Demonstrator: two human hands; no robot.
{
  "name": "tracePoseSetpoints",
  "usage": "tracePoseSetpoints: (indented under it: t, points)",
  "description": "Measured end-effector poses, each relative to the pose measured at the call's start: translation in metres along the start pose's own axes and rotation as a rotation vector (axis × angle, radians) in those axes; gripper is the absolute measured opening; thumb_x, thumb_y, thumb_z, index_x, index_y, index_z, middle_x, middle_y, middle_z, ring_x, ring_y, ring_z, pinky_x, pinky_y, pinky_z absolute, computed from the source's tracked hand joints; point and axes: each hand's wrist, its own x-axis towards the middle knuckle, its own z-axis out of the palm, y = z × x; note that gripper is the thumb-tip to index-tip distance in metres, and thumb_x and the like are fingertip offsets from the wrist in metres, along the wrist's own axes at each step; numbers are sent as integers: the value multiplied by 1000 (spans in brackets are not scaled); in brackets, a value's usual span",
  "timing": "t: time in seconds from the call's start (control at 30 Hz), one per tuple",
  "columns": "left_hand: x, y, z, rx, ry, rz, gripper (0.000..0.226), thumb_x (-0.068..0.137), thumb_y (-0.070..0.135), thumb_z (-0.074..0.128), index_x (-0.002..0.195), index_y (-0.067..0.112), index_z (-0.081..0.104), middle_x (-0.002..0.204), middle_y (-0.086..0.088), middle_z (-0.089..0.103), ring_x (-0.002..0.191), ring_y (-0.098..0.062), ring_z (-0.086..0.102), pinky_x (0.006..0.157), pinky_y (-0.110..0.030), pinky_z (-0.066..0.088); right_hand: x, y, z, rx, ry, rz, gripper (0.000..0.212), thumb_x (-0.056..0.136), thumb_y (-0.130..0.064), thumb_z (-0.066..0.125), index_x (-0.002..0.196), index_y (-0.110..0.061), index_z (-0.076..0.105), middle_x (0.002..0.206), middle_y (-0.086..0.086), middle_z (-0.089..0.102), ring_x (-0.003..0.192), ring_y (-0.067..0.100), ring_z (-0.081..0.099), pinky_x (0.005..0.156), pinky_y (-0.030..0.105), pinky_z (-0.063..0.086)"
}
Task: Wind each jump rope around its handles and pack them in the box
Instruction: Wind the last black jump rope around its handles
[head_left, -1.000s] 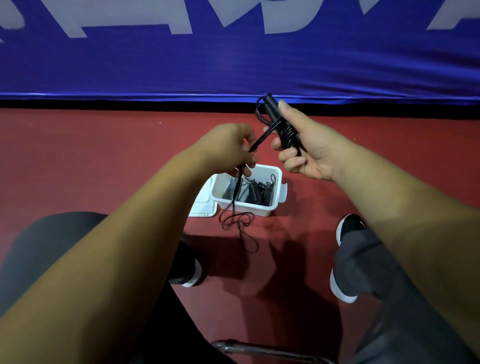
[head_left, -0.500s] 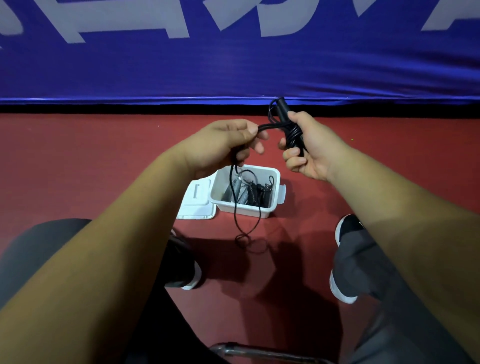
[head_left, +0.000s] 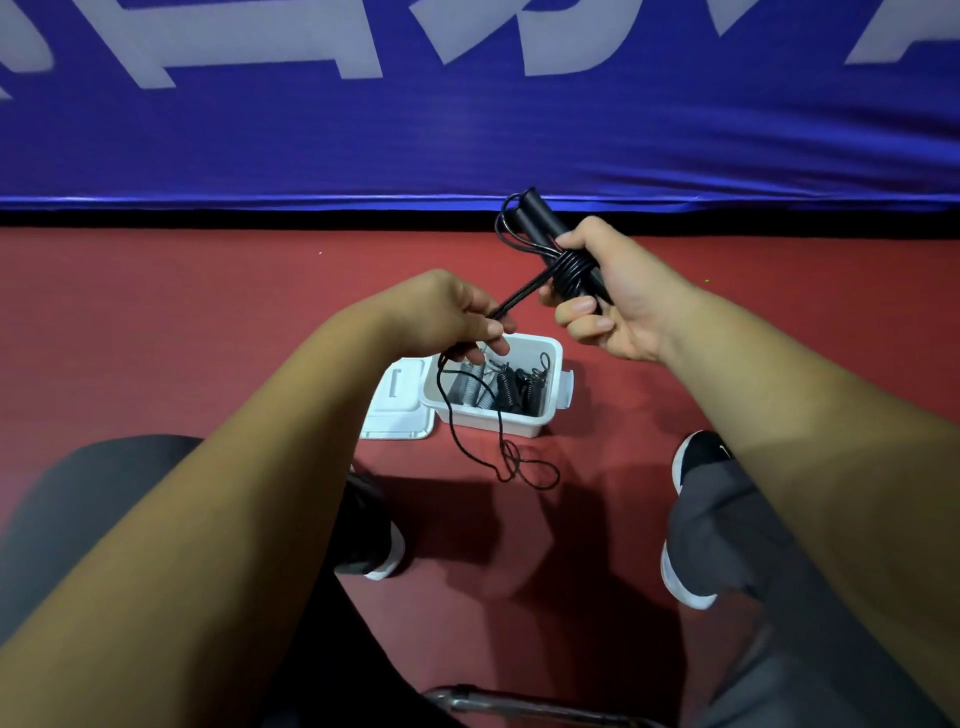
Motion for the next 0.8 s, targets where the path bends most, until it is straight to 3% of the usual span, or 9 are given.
tracePoseSetpoints:
  t: [0.17,0.4,0.63,0.73,0.8]
  points:
    - [6,-4,8,-31,25,-49,18,108,13,56,112,4,72,105,-14,79,85,-21,73,64,-21,59,-5,1,5,-45,-15,-1,16,99,-28,57,100,-13,51,82,7,59,51,9,33,37,19,16]
    - [9,-2,9,-55,89,-23,18,108,13,58,110,3,72,95,-6,81,80,-14,77,77,-32,62,-8,2,11,11,-74,1,19,102,-31,57,104,-13,51,81,6,59,51,7,30,35,17,15]
    - [10,-9,14,2,121,-10,17,106,15,61,105,6,76,85,2,80,71,-3,72,67,-16,54,-9,3,9,-28,-250,15,25,103,-36,64,121,-22,55,83,4,59,48,3,30,36,15,19]
    - [9,-11,17,-37,122,-17,17,106,17,62,100,11,76,73,9,77,69,-4,68,74,-22,57,-12,4,9,-67,-336,71,22,102,-32,62,116,-18,52,85,4,59,48,3,30,37,15,18]
    - [6,-8,16,-104,132,16,18,105,11,61,94,17,74,77,5,76,73,-10,68,79,-31,56,-16,6,9,-122,-412,127,27,97,-31,62,115,-13,52,85,4,59,47,2,29,37,14,18]
